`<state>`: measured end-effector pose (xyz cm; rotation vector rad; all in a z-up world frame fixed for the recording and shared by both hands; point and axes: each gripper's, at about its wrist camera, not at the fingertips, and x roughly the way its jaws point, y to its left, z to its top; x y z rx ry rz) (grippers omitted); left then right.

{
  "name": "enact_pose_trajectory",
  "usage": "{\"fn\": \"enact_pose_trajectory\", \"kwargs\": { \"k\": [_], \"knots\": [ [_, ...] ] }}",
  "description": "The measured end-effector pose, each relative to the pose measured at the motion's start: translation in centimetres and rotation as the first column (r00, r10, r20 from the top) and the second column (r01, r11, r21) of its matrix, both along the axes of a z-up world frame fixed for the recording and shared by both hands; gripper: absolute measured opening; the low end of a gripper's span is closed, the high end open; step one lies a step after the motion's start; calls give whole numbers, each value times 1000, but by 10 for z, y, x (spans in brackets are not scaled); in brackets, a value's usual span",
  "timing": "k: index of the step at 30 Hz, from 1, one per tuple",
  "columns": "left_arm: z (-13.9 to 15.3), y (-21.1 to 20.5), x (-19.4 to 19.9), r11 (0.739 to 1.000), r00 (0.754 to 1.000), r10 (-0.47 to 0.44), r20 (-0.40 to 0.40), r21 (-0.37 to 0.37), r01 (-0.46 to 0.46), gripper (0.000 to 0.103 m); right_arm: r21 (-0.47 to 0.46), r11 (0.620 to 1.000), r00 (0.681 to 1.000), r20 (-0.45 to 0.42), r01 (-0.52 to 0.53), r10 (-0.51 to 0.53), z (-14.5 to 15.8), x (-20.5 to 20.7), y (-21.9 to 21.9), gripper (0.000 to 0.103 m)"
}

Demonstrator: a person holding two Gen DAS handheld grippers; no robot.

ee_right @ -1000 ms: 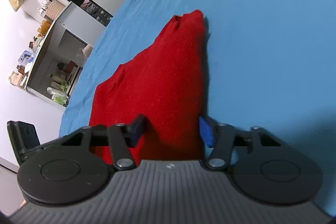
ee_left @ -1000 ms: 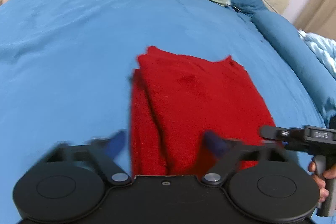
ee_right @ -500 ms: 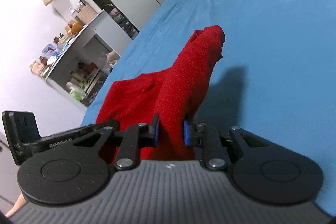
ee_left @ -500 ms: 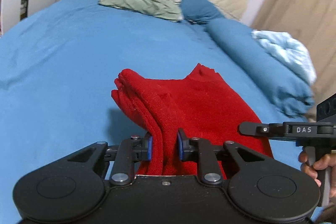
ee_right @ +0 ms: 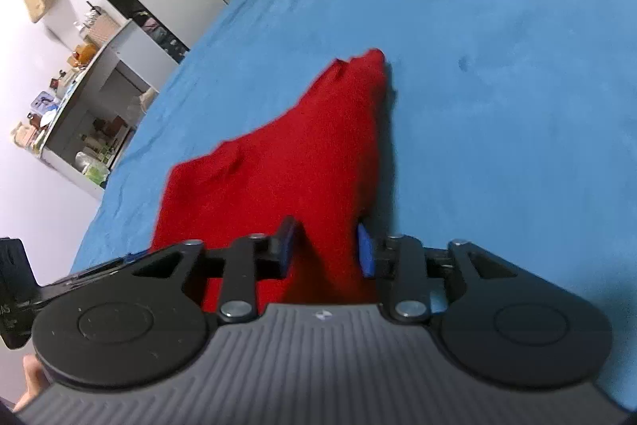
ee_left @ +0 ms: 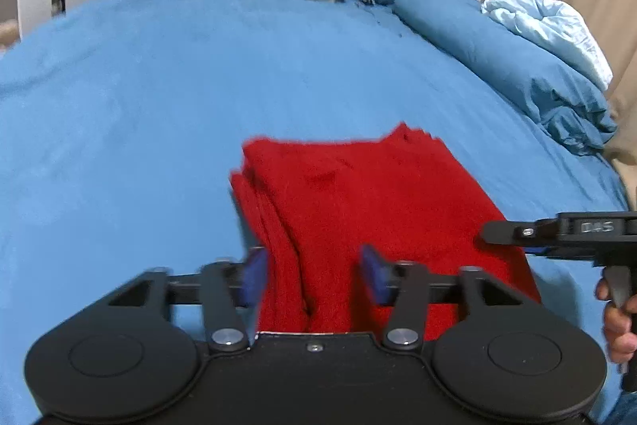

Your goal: Fold small clothes

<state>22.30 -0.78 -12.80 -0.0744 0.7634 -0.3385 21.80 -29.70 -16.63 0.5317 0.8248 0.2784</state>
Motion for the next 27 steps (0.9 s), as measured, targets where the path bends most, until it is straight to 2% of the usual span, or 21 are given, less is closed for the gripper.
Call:
{"fn": "enact_pose_trajectory", "kwargs": {
  "k": [1, 3, 5, 8, 12, 16, 21, 23, 27],
  "knots": [
    [4, -4, 2, 1000, 1000, 6, 26, 19, -6, 83, -16, 1000, 1000, 19, -6, 7, 7, -2, 3, 80],
    [6, 1, 1, 998, 998, 25, 61, 61, -29, 86, -80, 997, 997, 76, 1, 5, 21, -6, 7, 95],
    [-2, 4, 6, 993, 997, 44, 58, 103, -50, 86, -158, 987, 995, 104, 16, 1, 27, -7, 11, 97],
    [-23, 6, 14, 987, 997, 67, 34, 145, -71, 86, -245, 969, 997, 77, 22, -3, 18, -2, 9, 97],
    [-47, 10, 23, 988, 998, 69, 4, 137, -69, 90, -328, 944, 999, 36, 31, -20, -9, 3, 5, 99],
    [-51, 13, 29, 989, 996, 92, -15, 115, -90, 95, -349, 936, 998, 47, 46, -32, -18, 1, 7, 102],
    [-22, 6, 14, 983, 994, 112, 17, 142, -113, 91, -365, 930, 997, 70, 48, -24, -2, -4, 7, 99],
    [-3, 8, 1, 986, 993, 105, 45, 128, -110, 91, -360, 931, 995, 100, 56, -21, 17, -13, 8, 99],
    [46, 6, -32, 985, 989, 119, 82, 112, -128, 91, -393, 917, 987, 158, 70, -8, 74, -51, 17, 100]
  ]
}}
